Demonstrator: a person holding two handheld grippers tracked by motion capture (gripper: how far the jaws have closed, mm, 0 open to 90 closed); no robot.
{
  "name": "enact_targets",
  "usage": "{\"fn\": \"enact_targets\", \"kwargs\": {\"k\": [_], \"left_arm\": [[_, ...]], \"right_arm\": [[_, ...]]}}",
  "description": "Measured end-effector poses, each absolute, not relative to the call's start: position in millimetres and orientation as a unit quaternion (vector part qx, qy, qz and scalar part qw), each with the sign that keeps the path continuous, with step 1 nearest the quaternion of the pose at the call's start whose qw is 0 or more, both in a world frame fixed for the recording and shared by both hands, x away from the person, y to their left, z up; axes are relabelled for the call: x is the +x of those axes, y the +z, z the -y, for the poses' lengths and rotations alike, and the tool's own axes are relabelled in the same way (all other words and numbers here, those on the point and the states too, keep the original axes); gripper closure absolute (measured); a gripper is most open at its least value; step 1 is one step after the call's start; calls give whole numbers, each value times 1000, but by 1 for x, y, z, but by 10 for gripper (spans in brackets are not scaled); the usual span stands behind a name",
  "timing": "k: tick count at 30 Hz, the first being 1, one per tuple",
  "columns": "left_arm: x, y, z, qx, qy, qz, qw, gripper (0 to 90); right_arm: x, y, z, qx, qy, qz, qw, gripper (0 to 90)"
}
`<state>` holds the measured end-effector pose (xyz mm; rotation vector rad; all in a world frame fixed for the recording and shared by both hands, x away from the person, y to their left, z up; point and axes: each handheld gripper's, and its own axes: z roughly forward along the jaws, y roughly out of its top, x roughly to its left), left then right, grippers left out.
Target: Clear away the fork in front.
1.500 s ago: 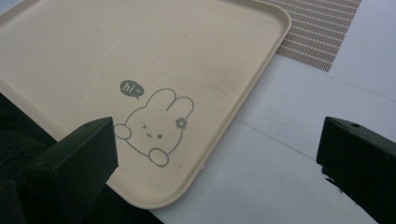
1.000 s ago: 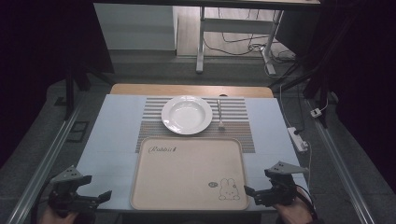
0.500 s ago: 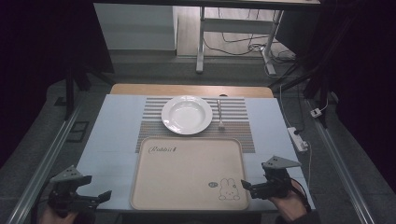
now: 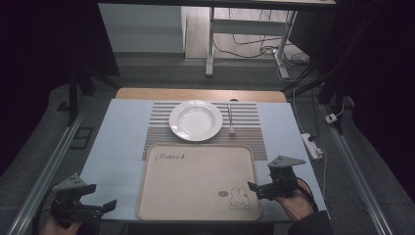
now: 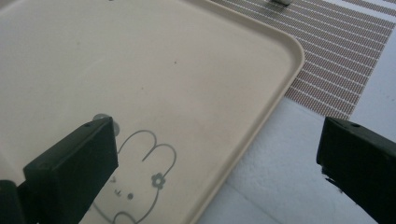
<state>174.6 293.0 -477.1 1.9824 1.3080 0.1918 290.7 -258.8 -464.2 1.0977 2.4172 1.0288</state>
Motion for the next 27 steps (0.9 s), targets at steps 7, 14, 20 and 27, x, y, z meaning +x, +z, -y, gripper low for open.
{"fn": "enact_targets", "kwargs": {"k": [7, 14, 20, 27], "left_arm": [[175, -477, -293, 773, 74, -510, 370, 1], [175, -477, -293, 773, 72, -510, 371, 1], [175, -477, -293, 773, 71, -511, 370, 1], [176, -478, -294, 773, 69, -511, 369, 1]], "right_arm": [[311, -466, 253, 383, 345, -842, 157, 0], [329, -469, 247, 390, 336, -841, 166, 0], [350, -471, 237, 386, 327, -842, 188, 0], [374, -476, 226, 391, 316, -840, 202, 0]]}}
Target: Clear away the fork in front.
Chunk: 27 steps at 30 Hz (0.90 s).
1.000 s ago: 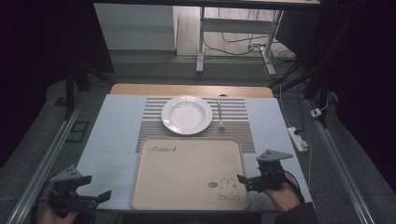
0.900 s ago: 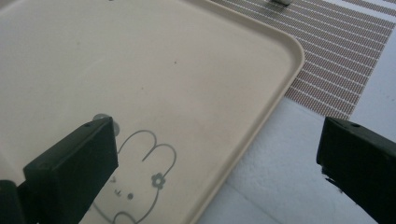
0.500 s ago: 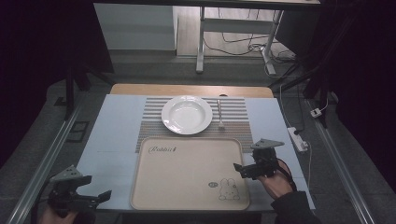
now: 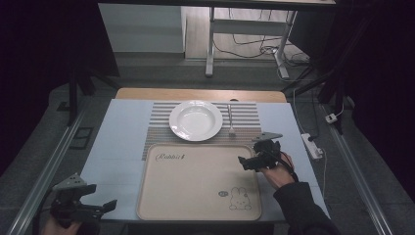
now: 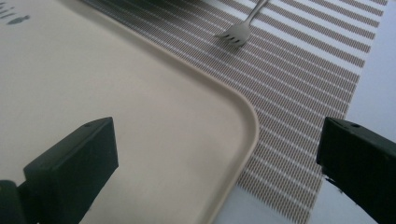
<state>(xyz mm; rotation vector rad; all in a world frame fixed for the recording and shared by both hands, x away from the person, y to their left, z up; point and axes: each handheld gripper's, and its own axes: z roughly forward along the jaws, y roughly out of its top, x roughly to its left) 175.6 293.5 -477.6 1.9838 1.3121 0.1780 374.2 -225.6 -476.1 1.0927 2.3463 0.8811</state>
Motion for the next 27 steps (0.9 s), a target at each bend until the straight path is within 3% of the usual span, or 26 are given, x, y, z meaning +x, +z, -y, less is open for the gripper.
{"fn": "enact_targets", "kwargs": {"k": [27], "left_arm": [[176, -478, -295, 771, 66, -513, 372, 4]], "right_arm": [[458, -497, 178, 395, 255, -851, 233, 0]]}}
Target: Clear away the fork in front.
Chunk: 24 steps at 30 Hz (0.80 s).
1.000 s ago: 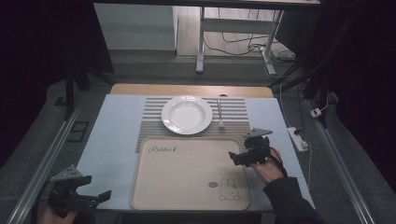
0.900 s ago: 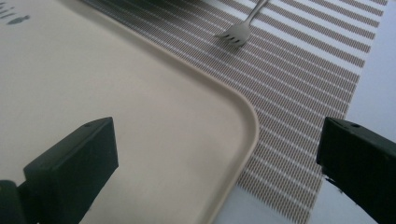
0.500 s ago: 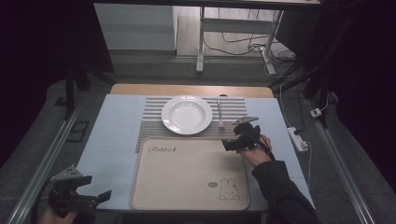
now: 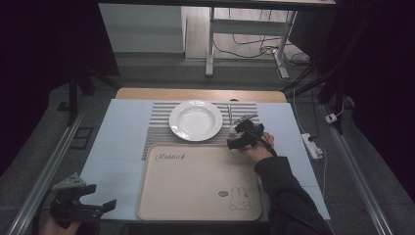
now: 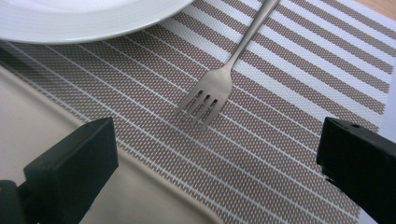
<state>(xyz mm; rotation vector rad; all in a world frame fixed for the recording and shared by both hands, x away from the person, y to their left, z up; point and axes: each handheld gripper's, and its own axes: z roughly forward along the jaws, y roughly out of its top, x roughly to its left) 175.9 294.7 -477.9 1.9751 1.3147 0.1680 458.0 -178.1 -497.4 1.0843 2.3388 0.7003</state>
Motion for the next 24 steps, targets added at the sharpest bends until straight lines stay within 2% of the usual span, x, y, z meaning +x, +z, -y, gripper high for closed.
{"fn": "enact_targets", "kwargs": {"k": [6, 11, 18, 24], "left_arm": [[176, -478, -295, 771, 65, -512, 372, 5], [176, -478, -294, 772, 65, -512, 372, 6], [176, -478, -294, 772, 65, -512, 372, 7], [176, -478, -294, 773, 65, -511, 371, 8]], "right_arm": [[466, -503, 175, 382, 237, -861, 240, 16], [468, -504, 169, 353, 230, -870, 257, 198], [469, -509, 159, 330, 216, -883, 253, 465], [469, -510, 154, 312, 202, -890, 263, 624]]}}
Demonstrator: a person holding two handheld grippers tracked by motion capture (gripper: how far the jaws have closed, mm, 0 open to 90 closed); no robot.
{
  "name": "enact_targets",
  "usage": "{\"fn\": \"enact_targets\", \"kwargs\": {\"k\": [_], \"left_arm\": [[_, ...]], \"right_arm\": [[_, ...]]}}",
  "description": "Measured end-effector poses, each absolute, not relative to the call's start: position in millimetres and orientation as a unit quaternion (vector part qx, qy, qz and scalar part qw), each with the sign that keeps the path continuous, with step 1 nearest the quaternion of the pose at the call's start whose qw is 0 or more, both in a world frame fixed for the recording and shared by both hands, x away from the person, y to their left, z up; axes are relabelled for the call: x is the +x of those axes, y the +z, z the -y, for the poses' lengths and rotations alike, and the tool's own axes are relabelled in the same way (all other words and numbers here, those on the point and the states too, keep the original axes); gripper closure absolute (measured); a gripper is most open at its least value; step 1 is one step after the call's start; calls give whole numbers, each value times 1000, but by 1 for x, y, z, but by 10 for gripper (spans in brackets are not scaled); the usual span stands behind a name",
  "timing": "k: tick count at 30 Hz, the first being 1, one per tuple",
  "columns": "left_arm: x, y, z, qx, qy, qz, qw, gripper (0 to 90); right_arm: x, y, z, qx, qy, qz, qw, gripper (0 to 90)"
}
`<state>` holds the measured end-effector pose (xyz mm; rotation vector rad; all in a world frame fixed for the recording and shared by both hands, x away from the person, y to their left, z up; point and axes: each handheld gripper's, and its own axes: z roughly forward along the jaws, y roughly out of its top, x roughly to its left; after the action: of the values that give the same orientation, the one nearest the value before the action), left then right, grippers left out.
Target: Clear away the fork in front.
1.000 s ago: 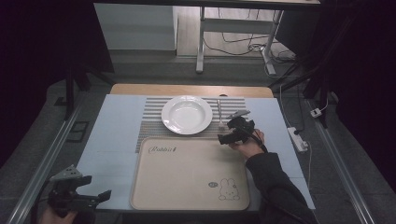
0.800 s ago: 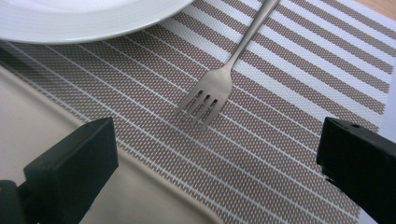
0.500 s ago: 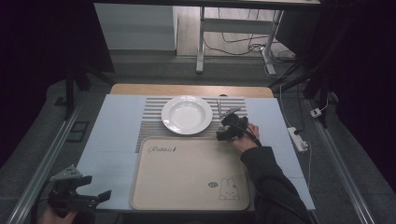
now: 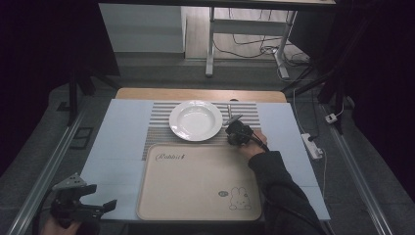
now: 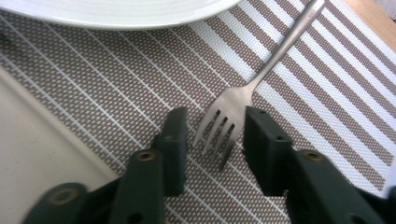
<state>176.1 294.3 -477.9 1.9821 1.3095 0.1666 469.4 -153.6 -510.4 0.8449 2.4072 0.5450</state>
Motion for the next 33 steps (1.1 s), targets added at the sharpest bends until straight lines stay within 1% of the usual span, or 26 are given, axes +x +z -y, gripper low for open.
{"fn": "enact_targets", "kwargs": {"k": [2, 5, 7, 8, 9, 16, 19, 22, 29, 30, 33], "left_arm": [[176, -478, -294, 773, 65, -511, 371, 9], [176, -478, -294, 773, 65, -510, 371, 9], [176, -478, -294, 773, 65, -510, 371, 9], [176, -478, -294, 773, 65, -510, 371, 10], [176, -478, -294, 774, 65, -510, 371, 10], [175, -477, -294, 775, 68, -506, 373, 12], [173, -476, -290, 783, 81, -497, 366, 6], [173, -476, -288, 787, 84, -491, 363, 0], [174, -473, -285, 792, 87, -479, 368, 0], [174, -472, -285, 793, 88, -475, 372, 0], [176, -471, -285, 792, 78, -467, 386, 0]], "right_arm": [[470, -511, 153, 311, 200, -891, 262, 670], [468, -511, 152, 300, 190, -893, 277, 717], [466, -510, 152, 291, 180, -893, 292, 784], [466, -509, 152, 289, 178, -892, 297, 832], [466, -508, 153, 296, 178, -891, 294, 880], [468, -505, 161, 319, 193, -885, 281, 895], [465, -496, 167, 325, 212, -880, 272, 896], [461, -492, 170, 328, 221, -878, 270, 896], [436, -473, 182, 318, 255, -877, 254, 895], [436, -473, 182, 318, 255, -877, 254, 895], [419, -464, 187, 310, 273, -877, 244, 895]]}}
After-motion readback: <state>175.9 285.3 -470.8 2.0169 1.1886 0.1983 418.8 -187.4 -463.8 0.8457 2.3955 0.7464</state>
